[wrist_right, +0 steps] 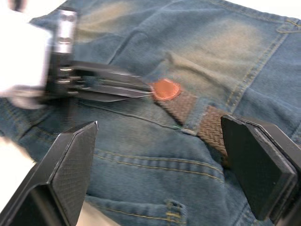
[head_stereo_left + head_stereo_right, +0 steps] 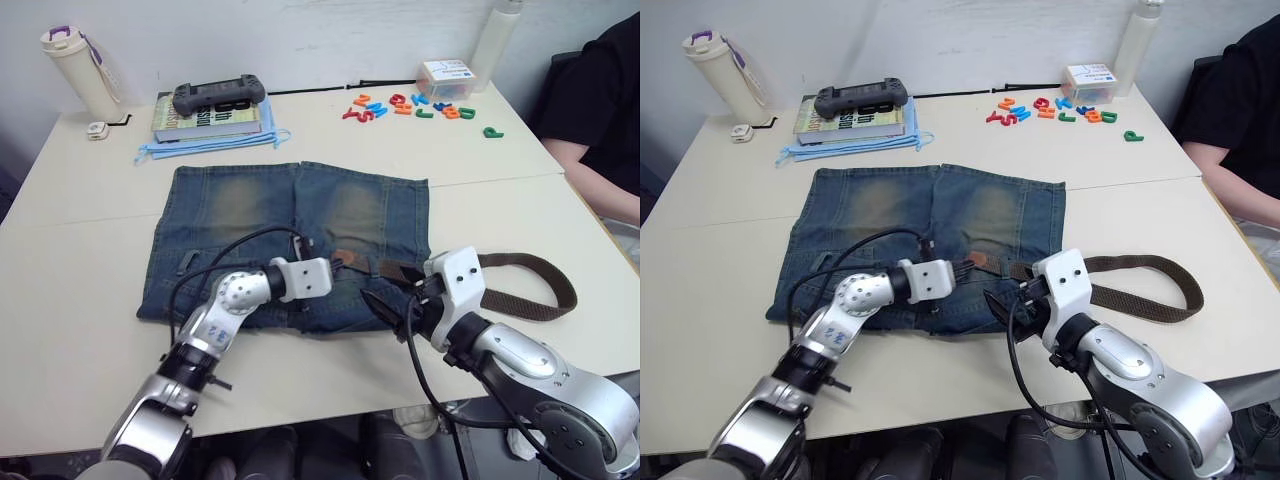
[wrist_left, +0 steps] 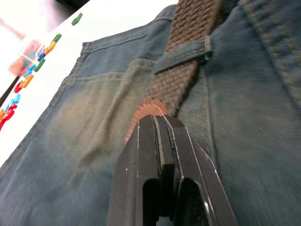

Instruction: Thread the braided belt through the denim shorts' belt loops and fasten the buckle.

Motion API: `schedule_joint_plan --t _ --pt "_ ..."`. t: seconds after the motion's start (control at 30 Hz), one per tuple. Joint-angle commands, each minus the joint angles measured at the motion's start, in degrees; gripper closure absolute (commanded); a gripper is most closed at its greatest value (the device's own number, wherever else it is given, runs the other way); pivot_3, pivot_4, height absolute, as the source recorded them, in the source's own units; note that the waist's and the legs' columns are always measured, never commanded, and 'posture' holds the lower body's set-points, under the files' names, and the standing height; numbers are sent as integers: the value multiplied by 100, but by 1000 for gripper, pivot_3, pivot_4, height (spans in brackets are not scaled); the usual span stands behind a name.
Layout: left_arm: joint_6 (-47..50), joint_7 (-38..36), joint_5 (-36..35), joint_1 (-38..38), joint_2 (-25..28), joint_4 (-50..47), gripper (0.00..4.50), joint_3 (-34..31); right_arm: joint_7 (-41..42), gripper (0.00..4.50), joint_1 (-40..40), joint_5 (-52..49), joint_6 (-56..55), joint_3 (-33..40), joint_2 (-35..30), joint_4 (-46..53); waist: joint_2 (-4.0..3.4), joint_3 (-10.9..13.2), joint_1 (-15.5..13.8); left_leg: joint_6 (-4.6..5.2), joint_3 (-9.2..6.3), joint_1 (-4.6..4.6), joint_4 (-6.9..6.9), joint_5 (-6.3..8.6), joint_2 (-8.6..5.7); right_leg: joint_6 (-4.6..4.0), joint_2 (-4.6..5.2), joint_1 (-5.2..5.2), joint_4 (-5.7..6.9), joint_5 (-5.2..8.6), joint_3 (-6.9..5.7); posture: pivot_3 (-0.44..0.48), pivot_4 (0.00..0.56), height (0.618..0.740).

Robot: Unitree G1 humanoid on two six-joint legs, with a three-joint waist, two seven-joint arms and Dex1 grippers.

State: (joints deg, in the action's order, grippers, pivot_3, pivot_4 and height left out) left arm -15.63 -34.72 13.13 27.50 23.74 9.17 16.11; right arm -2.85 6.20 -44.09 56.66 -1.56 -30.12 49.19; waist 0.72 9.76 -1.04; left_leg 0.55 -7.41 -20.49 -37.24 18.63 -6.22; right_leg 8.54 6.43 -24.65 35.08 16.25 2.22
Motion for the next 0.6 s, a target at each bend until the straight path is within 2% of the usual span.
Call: schedule_joint_plan --t 0.03,0.27,0.33,0.4,0.47,0.6 --pt "107 -125 -138 -247 226 -485 4434 -170 -219 0 125 318 94 -242 191 144 0 0 -18 0 0 0 -2 0 -1 0 0 1 1 0 0 0 150 731" --pt "291 -2 -191 -366 295 -695 4434 -355 -209 0 166 664 222 -509 415 87 0 0 -22 1 0 0 0 0 -4 0 0 2 -3 0 0 0 150 731" --pt "825 -35 -551 -340 47 -741 4434 -465 -180 0 169 737 228 -553 459 55 0 0 -23 1 0 0 0 0 -4 0 0 2 -3 0 0 0 150 731" --pt "2184 -99 -1438 -232 -411 -873 4434 -780 -152 0 178 793 242 -566 500 41 0 0 -32 1 0 0 -1 0 -5 0 0 3 -3 0 0 0 150 731" --pt "3847 -150 -2547 3 -805 -877 3827 -1275 -114 0 174 843 243 -567 534 27 2 1 -36 3 0 -2 -5 1 -7 0 1 4 -1 0 -1 0 150 731" --pt "5832 -212 -3717 505 -1002 -622 2540 -1938 -54 0 145 956 246 -572 618 24 4 3 -15 3 -8 -12 -19 1 -6 0 -1 -1 7 0 -8 0 150 731"
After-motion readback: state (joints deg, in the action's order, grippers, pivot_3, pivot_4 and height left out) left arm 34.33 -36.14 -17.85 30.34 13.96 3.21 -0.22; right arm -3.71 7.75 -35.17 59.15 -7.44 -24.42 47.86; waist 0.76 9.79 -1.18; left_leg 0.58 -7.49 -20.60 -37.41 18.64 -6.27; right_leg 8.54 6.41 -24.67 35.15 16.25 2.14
